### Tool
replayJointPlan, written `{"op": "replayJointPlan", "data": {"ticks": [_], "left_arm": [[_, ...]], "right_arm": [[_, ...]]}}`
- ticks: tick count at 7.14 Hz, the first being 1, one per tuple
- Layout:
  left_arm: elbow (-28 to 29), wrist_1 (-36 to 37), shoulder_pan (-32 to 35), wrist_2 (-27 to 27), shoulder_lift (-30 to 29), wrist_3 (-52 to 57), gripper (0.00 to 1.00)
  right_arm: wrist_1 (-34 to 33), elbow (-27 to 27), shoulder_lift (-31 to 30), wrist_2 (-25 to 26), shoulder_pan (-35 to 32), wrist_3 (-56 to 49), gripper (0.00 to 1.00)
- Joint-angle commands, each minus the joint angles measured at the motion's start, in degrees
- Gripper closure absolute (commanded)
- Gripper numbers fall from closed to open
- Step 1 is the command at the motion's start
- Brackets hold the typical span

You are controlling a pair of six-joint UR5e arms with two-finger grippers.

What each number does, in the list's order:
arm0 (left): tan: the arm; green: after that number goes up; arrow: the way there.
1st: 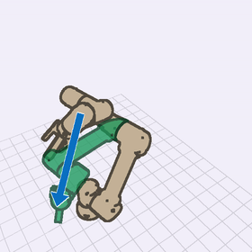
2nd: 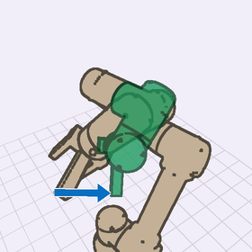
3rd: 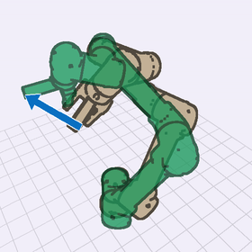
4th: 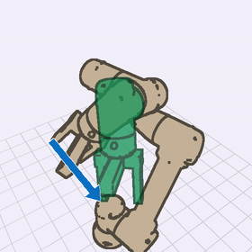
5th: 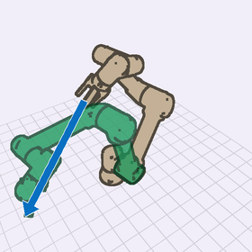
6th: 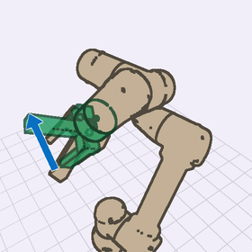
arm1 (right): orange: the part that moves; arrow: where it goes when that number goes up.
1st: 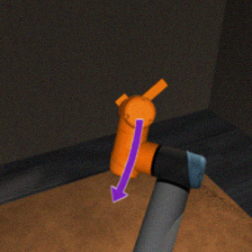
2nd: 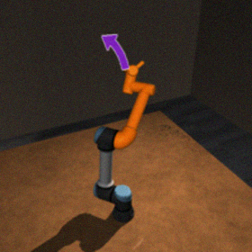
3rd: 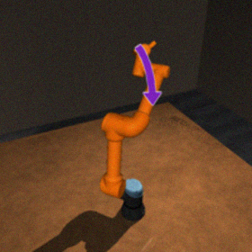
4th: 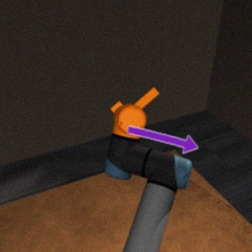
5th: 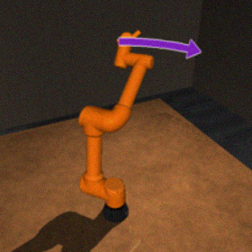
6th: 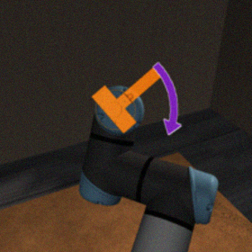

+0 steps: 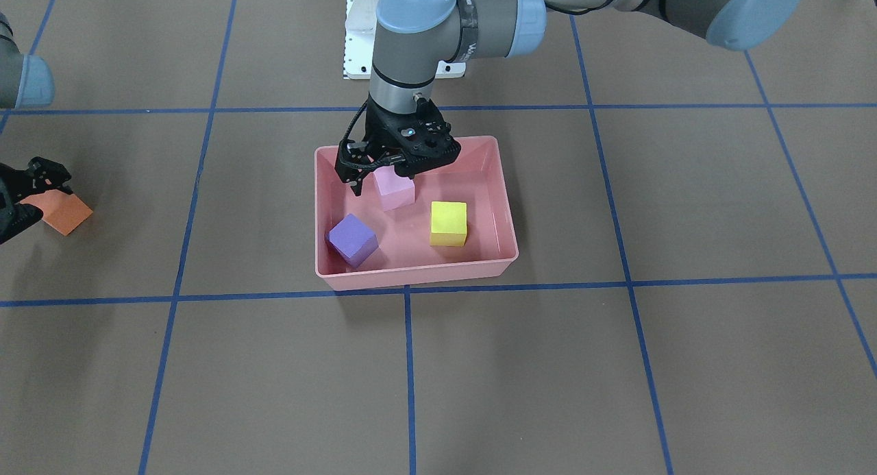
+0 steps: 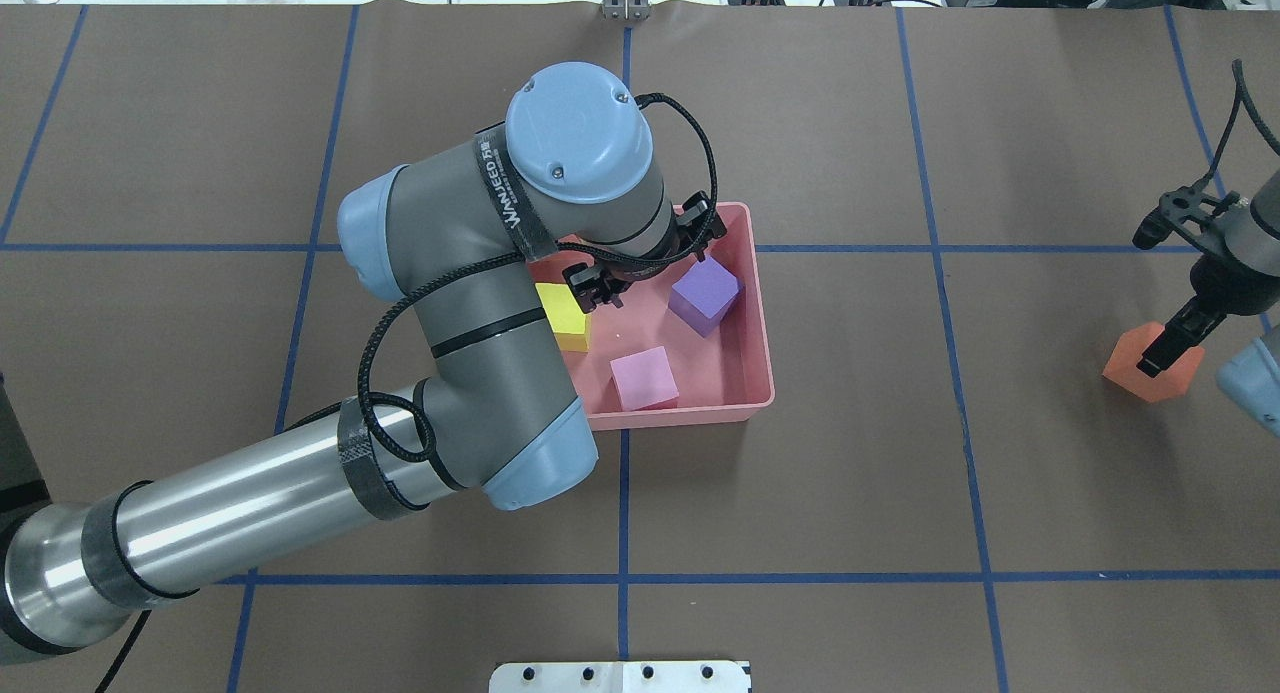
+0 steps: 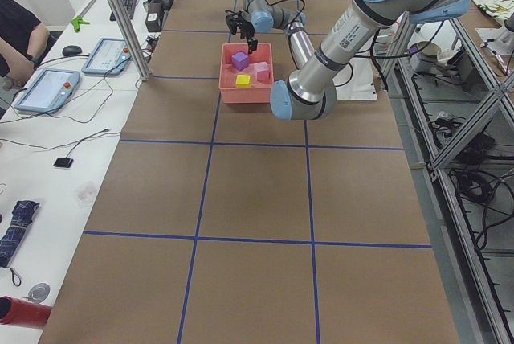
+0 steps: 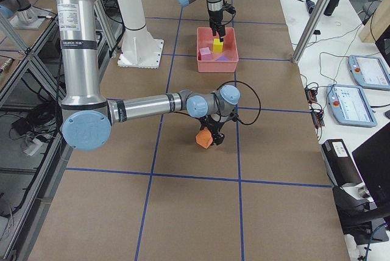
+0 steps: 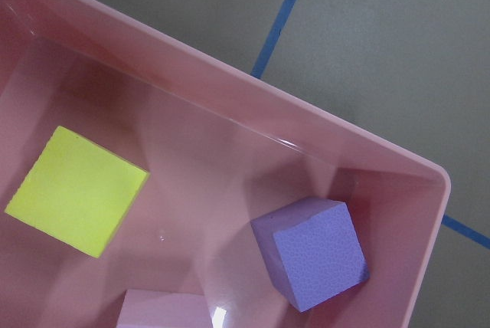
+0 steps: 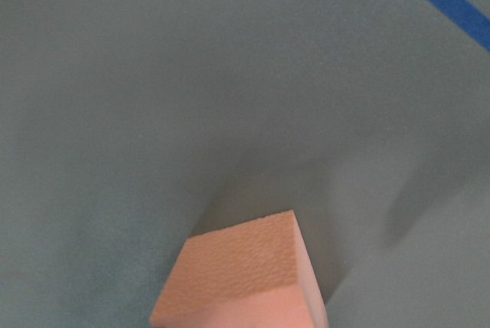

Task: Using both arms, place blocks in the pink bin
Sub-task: 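Grasp the orange cube with right gripper while left gripper hovers over bin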

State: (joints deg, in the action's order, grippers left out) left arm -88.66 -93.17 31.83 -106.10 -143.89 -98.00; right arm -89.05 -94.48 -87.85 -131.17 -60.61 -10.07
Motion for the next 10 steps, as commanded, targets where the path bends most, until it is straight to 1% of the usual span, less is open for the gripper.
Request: {"op": "replayJointPlan", "data": {"ticks": [1, 2, 3, 4, 5, 6, 7, 8, 9, 10], "left_arm": [[-0.03, 0.01, 0.34, 0.02, 0.01, 0.0, 0.0], [-0.11, 0.01, 0.51, 0.1, 0.01, 0.0, 0.0], [-0.11, 0.01, 0.51, 0.1, 0.01, 0.0, 0.0], [-0.2, 0.01, 0.51, 0.1, 0.01, 0.0, 0.0], [-0.2, 0.01, 0.6, 0.19, 0.01, 0.0, 0.0], [-0.29, 0.1, 0.86, 0.19, 0.01, 0.0, 0.0], [-1.25, 0.18, 1.39, 0.1, 0.01, 0.0, 0.0], [-3.08, 0.62, 2.44, -0.24, 0.19, 0.09, 0.0], [-3.8, 0.71, 3.06, -0.33, 0.36, 0.18, 0.0], [-3.89, 0.71, 3.67, -0.34, 0.45, 1.05, 0.0]], "right_arm": [[0.1, -0.18, -0.39, -0.66, 0.57, 0.22, 0.0], [0.1, -0.18, -0.39, -0.75, 0.93, 0.31, 0.02], [0.1, -0.26, -0.39, -0.84, 1.02, 0.49, 0.18], [0.1, -0.18, -0.39, -1.88, 1.02, 0.58, 0.64], [0.01, -0.35, -0.3, -3.28, 1.02, 0.49, 1.0], [-0.07, -1.31, -0.21, -4.17, 0.93, 0.58, 1.0], [-0.51, -3.49, -0.47, -4.96, 0.32, 0.58, 1.0], [-0.6, -5.95, -1.78, -4.97, -1.6, 0.58, 1.0], [-0.6, -7.02, -1.97, -5.49, -4.4, 0.66, 1.0], [-0.69, -7.21, -1.54, -8.28, -7.56, 0.75, 1.0]]}}
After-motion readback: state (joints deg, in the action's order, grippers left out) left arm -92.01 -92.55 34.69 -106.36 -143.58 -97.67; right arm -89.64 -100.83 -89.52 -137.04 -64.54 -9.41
